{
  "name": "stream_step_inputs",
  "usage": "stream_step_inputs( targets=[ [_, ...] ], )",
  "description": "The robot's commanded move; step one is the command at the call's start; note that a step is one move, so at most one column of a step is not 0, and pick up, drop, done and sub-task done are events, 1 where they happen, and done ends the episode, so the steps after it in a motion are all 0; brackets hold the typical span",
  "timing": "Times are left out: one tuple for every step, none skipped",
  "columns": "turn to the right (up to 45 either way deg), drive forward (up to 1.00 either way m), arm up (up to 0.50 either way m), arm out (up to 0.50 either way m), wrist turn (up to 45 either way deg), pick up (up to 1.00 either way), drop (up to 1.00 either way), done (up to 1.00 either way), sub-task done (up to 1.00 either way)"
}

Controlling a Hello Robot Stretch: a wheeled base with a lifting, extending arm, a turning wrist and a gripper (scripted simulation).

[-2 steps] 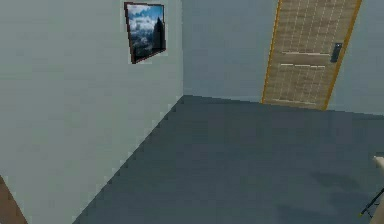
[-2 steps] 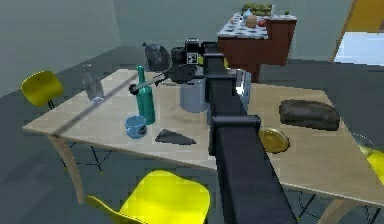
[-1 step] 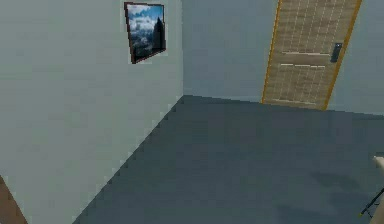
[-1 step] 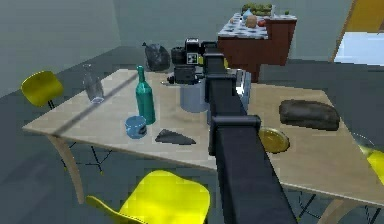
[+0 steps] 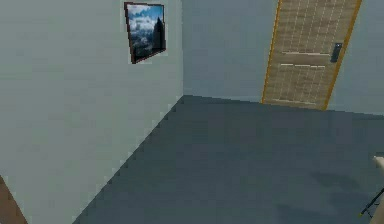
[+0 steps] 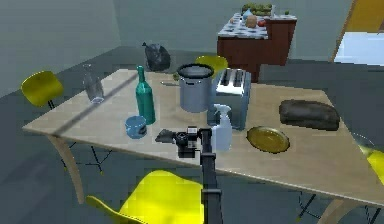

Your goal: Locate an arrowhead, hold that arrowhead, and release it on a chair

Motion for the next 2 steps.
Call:
stream_step_inputs(
  targets=[
    [0.0, 0.0, 0.0, 0.0, 0.0, 1.0, 0.0, 0.0, 0.0],
    [0.0, 0.0, 0.1, 0.0, 0.0, 0.0, 0.0, 0.0, 0.0]
  ],
)
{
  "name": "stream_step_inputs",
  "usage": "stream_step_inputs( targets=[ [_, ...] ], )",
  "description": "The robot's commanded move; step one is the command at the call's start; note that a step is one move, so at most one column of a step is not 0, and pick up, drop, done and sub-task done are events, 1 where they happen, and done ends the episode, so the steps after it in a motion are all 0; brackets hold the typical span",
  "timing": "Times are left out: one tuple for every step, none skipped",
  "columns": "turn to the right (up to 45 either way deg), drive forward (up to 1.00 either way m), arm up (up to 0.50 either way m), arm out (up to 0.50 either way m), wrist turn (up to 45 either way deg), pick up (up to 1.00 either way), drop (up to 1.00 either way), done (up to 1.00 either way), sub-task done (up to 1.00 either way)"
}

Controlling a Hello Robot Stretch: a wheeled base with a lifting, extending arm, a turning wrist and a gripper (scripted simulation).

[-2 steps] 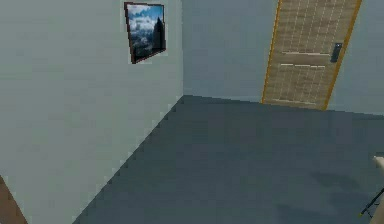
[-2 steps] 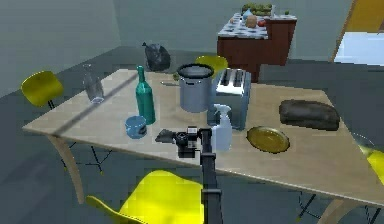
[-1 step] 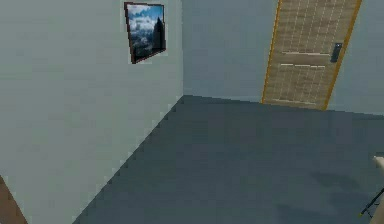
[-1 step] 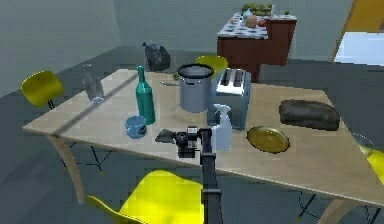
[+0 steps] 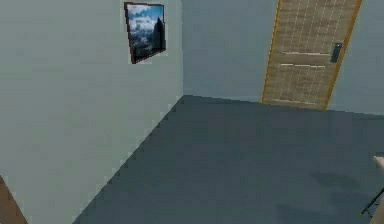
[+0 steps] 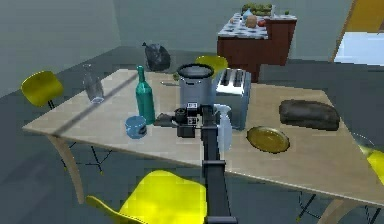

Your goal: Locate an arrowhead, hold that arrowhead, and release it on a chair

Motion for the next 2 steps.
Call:
stream_step_inputs(
  targets=[
    [0.0, 0.0, 0.2, 0.0, 0.0, 0.0, 0.0, 0.0, 0.0],
    [0.0, 0.0, 0.0, 0.0, -45.0, 0.0, 0.0, 0.0, 0.0]
  ],
)
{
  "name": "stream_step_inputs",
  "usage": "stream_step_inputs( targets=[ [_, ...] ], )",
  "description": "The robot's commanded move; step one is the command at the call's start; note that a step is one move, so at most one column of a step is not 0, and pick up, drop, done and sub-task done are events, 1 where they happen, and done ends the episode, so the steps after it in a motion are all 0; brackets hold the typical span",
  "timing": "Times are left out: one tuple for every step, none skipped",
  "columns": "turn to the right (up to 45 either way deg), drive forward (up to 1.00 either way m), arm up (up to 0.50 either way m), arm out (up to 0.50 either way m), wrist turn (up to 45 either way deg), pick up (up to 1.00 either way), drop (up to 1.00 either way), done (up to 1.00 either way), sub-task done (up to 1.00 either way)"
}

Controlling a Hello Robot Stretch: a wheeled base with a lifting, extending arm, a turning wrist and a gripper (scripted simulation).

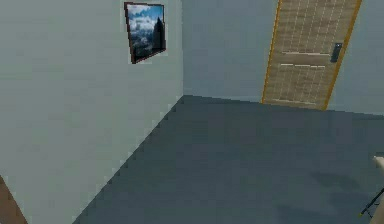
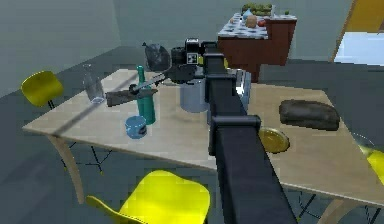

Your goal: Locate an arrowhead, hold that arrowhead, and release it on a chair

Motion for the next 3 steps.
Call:
stream_step_inputs(
  targets=[
    [0.0, 0.0, 0.0, 0.0, -45.0, 0.0, 0.0, 0.0, 0.0],
    [0.0, 0.0, 0.0, 0.0, -39.0, 0.0, 0.0, 0.0, 0.0],
    [0.0, 0.0, 0.0, -0.44, 0.0, 0.0, 0.0, 0.0, 0.0]
  ],
)
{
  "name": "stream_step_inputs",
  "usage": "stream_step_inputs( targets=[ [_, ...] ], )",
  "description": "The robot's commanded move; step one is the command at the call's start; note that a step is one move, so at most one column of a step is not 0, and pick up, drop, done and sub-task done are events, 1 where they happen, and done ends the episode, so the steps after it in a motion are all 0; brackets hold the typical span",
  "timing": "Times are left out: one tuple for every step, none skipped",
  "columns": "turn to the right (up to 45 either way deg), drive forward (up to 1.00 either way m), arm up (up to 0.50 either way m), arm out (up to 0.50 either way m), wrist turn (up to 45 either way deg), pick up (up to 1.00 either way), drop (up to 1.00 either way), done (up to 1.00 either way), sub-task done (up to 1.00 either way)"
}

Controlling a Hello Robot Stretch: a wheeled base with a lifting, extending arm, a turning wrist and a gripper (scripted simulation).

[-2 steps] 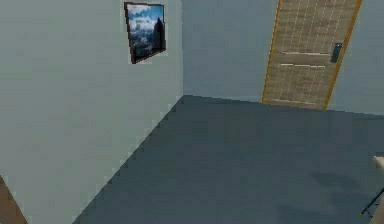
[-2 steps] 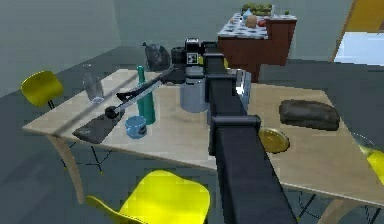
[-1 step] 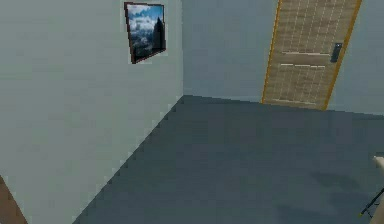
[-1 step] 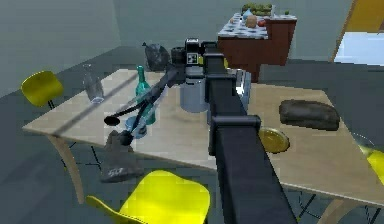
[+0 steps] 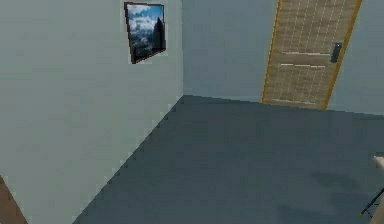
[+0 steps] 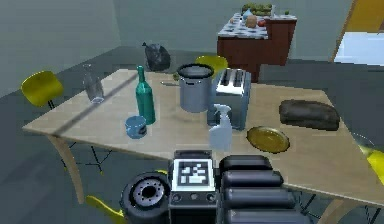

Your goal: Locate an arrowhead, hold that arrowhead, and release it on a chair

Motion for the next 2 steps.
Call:
stream_step_inputs(
  targets=[
    [-45.0, 0.0, 0.0, 0.0, 0.0, 0.0, 0.0, 0.0, 0.0],
    [-27.0, 0.0, 0.0, 0.0, 0.0, 0.0, 0.0, 0.0, 0.0]
  ],
)
